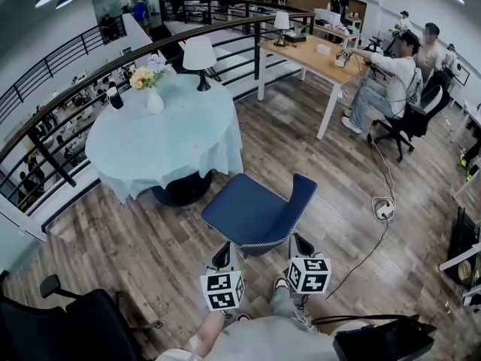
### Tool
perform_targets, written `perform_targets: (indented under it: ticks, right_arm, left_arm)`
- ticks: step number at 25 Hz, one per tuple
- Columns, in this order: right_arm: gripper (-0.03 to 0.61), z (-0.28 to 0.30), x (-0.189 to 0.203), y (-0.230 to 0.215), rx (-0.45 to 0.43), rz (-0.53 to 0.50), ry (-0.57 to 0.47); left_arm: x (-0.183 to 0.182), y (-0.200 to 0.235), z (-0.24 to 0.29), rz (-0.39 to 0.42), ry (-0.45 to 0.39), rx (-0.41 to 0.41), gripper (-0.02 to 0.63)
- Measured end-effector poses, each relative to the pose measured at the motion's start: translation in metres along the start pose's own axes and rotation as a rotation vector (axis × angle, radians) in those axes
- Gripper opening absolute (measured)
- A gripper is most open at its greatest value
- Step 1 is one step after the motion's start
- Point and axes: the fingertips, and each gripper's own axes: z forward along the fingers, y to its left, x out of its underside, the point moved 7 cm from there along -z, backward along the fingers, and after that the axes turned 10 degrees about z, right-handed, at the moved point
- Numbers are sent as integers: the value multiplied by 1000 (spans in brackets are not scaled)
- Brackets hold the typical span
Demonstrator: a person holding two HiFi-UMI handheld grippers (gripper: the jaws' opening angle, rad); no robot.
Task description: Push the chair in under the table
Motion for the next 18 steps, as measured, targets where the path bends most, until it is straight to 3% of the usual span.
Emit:
perform_targets:
  ticks: [18]
  right_arm:
    - [17,75,-67,-75,-60,-32,40]
  left_arm:
    - [-39,-40,99,-29,11,-62,3]
